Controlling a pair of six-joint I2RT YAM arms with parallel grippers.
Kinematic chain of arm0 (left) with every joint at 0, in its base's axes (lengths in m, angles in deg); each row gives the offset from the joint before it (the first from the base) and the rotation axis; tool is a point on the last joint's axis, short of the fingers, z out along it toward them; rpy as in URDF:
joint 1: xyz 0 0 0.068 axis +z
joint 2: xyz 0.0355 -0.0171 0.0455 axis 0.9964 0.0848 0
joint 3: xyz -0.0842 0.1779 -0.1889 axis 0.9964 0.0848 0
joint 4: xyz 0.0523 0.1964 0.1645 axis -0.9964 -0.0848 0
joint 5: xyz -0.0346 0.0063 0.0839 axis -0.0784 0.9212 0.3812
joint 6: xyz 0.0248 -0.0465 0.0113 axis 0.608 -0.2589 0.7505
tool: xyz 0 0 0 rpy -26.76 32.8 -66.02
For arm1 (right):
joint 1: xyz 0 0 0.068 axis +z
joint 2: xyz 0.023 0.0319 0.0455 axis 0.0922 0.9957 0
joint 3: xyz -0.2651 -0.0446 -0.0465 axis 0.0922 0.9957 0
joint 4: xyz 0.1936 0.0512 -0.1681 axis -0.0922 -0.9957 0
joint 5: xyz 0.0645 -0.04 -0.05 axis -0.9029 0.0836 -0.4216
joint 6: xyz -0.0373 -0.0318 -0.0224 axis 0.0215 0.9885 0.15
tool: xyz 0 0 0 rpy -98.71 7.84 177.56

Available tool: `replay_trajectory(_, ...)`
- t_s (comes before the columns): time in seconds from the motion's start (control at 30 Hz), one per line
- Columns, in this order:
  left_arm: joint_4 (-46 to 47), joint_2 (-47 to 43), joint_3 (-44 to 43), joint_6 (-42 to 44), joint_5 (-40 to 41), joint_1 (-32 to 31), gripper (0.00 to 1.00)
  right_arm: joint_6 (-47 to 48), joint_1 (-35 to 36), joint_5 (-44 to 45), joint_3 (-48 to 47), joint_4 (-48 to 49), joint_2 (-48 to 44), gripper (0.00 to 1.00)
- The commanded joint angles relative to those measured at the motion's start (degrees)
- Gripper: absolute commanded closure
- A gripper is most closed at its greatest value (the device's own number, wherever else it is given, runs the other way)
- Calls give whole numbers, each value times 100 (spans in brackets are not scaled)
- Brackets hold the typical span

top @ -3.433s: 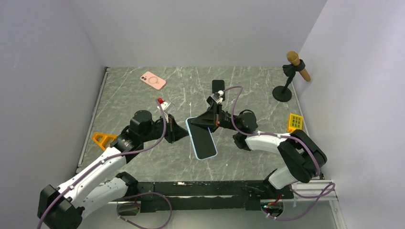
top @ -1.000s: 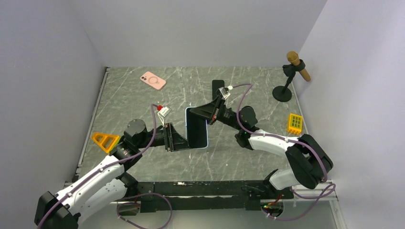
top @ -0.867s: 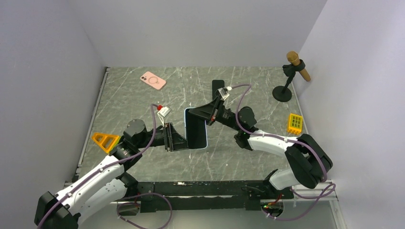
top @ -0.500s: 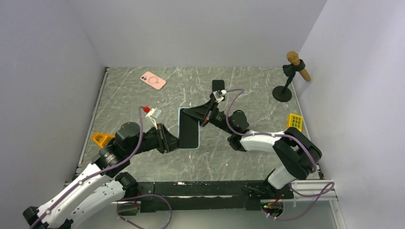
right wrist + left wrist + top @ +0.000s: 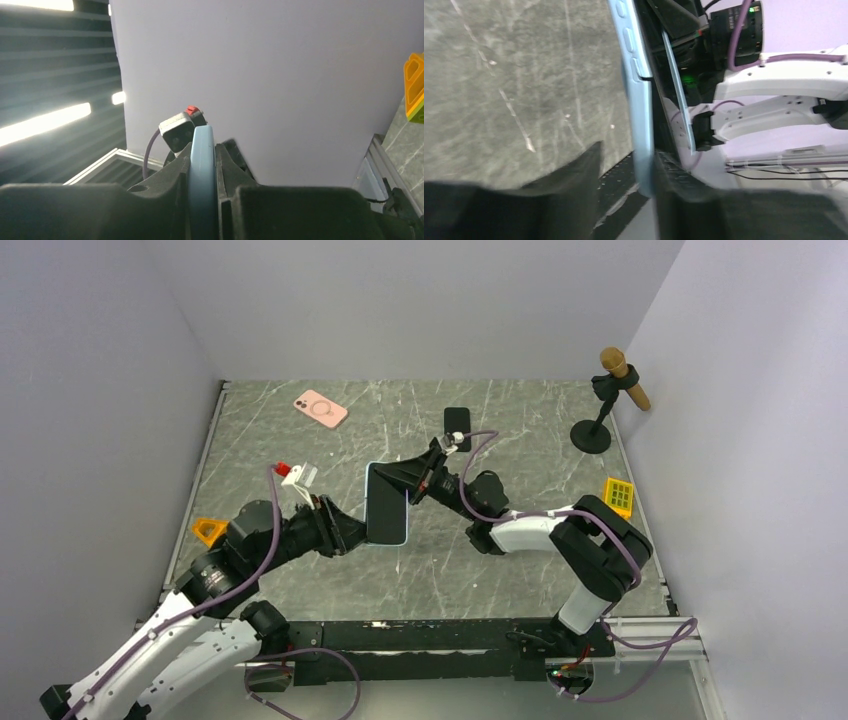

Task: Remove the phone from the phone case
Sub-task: Remove the phone case from the phone.

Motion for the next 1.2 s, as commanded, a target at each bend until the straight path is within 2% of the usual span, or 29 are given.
replay_trajectory(0.0,-612,326,-449,642,573,261,44,-857,99,-1341,14,902,-393,100)
replay_trajectory(0.07,-800,308,-604,505,260,256,32,-768,-112,-1445,136,811,-445,100)
replay_trajectory(0.2,-1092,-126,-725,224,250,269,18,-694,-601,-1613,322,682,-532,100)
replay_trajectory(0.3,-1049,-485,-801,30,228,266,12,-632,-898,-1728,389,588,-608,100)
replay_trajectory(0.4,-662,-573,-831,-205,-181,269,9,-413,-1057,-1833,400,219,-723,100)
replay_trajectory(0.43,-549,-525,-869,-280,-412,263,3,-375,-1086,-1845,405,157,-742,100)
replay_trajectory(0.47,-498,-451,-916,-335,-528,267,1,-369,-1114,-1847,411,149,-743,100)
replay_trajectory(0.53,-496,-320,-1006,-318,-641,269,1,-406,-1131,-1852,382,214,-706,100)
replay_trajectory(0.63,-815,-254,-1079,-346,-342,266,3,-359,-1139,-1843,328,143,-724,100)
replay_trajectory(0.7,-391,-382,-882,-583,-536,268,7,-233,-1148,-1868,297,-47,-787,100)
replay_trajectory(0.83,1020,-353,-349,-1277,-1486,266,24,327,-1157,-1918,212,-874,-1052,100)
replay_trajectory(0.97,1271,-271,-235,-1528,-1805,268,34,604,-1185,-1874,202,-1275,-1221,100)
replay_trajectory(1.17,1513,-498,140,-1877,-1749,263,31,633,-1201,-1817,108,-1363,-1219,100)
